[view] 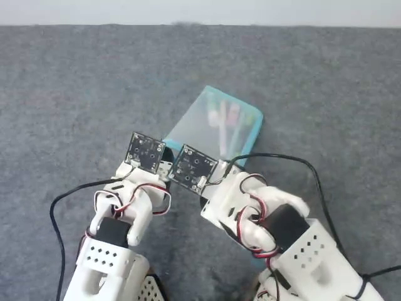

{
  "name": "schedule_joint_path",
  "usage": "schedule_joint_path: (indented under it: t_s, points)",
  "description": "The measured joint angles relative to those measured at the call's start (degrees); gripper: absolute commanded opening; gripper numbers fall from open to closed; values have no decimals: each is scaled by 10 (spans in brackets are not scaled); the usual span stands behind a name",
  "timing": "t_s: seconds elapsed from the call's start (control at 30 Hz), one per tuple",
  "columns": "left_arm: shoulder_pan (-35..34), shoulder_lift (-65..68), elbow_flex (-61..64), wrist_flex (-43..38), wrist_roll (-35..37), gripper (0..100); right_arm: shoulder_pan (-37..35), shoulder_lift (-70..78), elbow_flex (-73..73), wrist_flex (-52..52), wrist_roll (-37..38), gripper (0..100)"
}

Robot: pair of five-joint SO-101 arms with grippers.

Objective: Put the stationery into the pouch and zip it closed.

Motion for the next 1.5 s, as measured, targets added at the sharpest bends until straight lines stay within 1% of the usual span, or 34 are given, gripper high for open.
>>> schedule_joint_path:
  t_s: [0.13, 0.33, 0.4, 0.47, 0.57, 0.63, 0.7, 0.77, 0.8, 0.87, 0.97, 1.03, 1.13, 1.27, 1.4, 1.5]
  points:
    - [0, 0, 0, 0, 0, 13, -4, 0, 0, 2, 0, 288]
    - [0, 0, 0, 0, 0, 13, 4, 0, 0, 43, 31, 288]
    - [-3, 0, 0, 0, 5, 13, 36, 0, 0, 56, 40, 288]
    - [-15, 0, 0, 0, 18, 13, 86, -3, 0, 57, 56, 288]
    - [-32, 0, 0, 0, 23, 13, 163, -6, 26, 38, 75, 288]
    - [-35, 0, 0, 0, 23, 13, 188, -6, 63, 25, 76, 288]
    - [-36, 0, 0, 0, 23, 13, 190, -7, 97, 13, 62, 273]
    - [-37, 0, 0, 0, 30, 13, 194, -7, 107, -2, 18, 236]
    - [-39, 0, 0, 0, 45, 13, 196, -7, 109, -9, -8, 216]
    - [-44, 0, 0, 0, 82, 13, 195, -7, 110, -18, -47, 186]
    - [-66, 0, 0, 0, 106, 13, 192, -7, 110, -28, -60, 192]
    - [-86, 0, 1, -6, 113, 13, 176, -7, 110, -32, -60, 226]
    - [-106, 0, 1, -14, 124, 13, 127, -7, 110, -33, -61, 275]
    - [-113, 0, 1, -14, 127, 13, 76, -7, 110, -40, -65, 282]
    - [-114, 0, 1, -14, 127, 13, 67, -3, 110, -84, -68, 283]
    - [-114, 0, 1, -14, 127, 13, 66, 46, 110, -127, -88, 282]
